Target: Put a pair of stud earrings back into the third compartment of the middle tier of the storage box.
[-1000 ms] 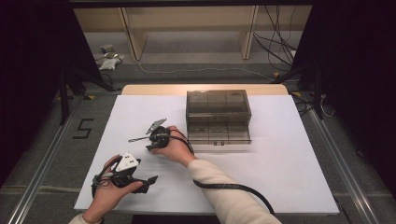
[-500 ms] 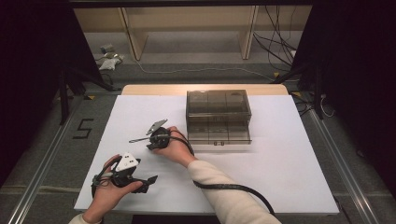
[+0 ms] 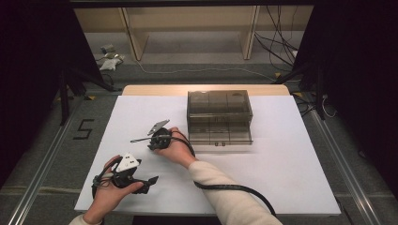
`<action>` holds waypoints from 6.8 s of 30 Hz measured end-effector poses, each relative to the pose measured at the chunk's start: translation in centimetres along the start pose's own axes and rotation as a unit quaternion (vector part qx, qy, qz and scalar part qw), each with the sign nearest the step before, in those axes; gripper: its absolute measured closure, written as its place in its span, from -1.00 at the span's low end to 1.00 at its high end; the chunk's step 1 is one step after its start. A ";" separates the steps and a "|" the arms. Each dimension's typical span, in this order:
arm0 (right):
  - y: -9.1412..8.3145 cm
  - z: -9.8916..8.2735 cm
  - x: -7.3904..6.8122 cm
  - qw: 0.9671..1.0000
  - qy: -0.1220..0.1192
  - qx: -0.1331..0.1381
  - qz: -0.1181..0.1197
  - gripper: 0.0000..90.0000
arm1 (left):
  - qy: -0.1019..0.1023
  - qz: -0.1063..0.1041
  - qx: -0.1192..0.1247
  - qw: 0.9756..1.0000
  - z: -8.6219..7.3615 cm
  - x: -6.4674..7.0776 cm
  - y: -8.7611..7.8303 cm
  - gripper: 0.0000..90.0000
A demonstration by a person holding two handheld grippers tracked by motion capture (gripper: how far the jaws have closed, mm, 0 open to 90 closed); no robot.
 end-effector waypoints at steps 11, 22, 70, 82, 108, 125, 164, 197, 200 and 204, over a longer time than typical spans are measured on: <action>-0.3 -0.1 -0.1 1.000 -0.001 0.016 -0.006 0.79 | -0.001 0.000 0.000 1.000 0.0 0.0 0.0 -0.80; -2.1 -0.4 0.4 0.997 -0.002 0.072 -0.022 0.79 | 0.001 0.002 0.001 1.000 0.0 -0.1 0.0 -0.80; -9.9 -2.2 2.4 0.991 0.028 0.113 -0.060 0.79 | 0.001 0.008 -0.003 1.000 0.0 -0.2 0.1 -0.80; -11.6 -3.1 3.0 0.990 0.033 0.114 -0.072 0.79 | -0.001 0.009 -0.002 1.000 0.0 -0.3 0.1 -0.80; -14.5 -4.8 4.6 0.987 0.045 0.123 -0.096 0.79 | -0.004 0.010 -0.002 1.000 0.0 -0.3 0.1 -0.80; -15.8 -6.3 5.3 0.985 0.053 0.121 -0.109 0.80 | -0.006 0.010 -0.003 1.000 -0.1 -0.4 0.2 -0.80; -18.9 -10.7 7.8 0.977 0.098 0.123 -0.141 0.79 | -0.006 0.010 -0.003 1.000 -0.1 -0.4 0.3 -0.80; -20.8 -12.7 8.7 0.973 0.114 0.120 -0.162 0.79 | -0.007 0.010 -0.001 1.000 0.0 -0.4 0.2 -0.80; -21.1 -13.0 8.8 0.972 0.117 0.120 -0.164 0.79 | -0.007 0.010 -0.001 1.000 0.0 -0.4 0.3 -0.80; -21.4 -13.2 9.0 0.971 0.122 0.120 -0.165 0.80 | -0.007 0.010 -0.001 1.000 0.0 -0.4 0.3 -0.80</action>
Point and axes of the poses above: each handheld gripper's, and its own axes: y roughly forward along the jaws, z roughly out of its top, x roughly to its right, the point moved 7 cm from there along y, roughly forward along the jaws, and after that the axes turned 2 degrees about -x, right-handed, at the moved point
